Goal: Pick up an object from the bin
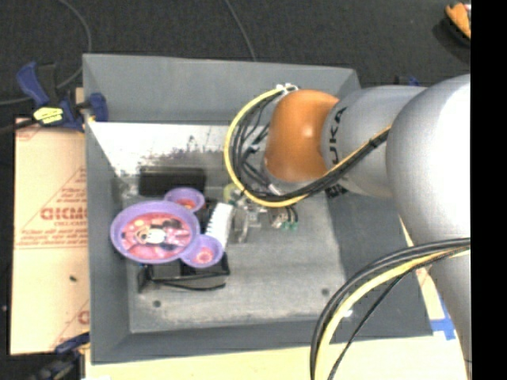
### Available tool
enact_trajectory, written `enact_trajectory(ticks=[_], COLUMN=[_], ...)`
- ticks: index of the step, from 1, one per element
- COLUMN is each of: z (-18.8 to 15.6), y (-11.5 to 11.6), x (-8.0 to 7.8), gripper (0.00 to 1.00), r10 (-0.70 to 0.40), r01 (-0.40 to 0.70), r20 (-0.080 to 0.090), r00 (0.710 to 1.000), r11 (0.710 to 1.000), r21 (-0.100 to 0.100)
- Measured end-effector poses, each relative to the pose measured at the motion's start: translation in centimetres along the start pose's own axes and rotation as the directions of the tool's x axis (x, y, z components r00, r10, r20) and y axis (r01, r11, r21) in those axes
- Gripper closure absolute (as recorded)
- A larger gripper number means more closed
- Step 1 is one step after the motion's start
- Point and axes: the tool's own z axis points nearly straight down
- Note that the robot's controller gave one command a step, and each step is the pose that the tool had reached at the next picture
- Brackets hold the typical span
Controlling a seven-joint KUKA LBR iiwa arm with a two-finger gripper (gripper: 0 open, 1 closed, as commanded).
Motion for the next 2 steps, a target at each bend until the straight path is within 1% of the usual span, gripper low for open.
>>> enact_trajectory(ticks=[1, 2], z=[-1.9, -4.4], y=[0.0, 0.0], x=[0.2, 0.0], gripper=[1.0, 1.0], r10=[0.0, -0.001], r01=[0.0, 0.001], r20=[-0.009, -0.002], r00=[1.0, 1.0], r11=[1.0, 1.0], r21=[0.0, 0.0])
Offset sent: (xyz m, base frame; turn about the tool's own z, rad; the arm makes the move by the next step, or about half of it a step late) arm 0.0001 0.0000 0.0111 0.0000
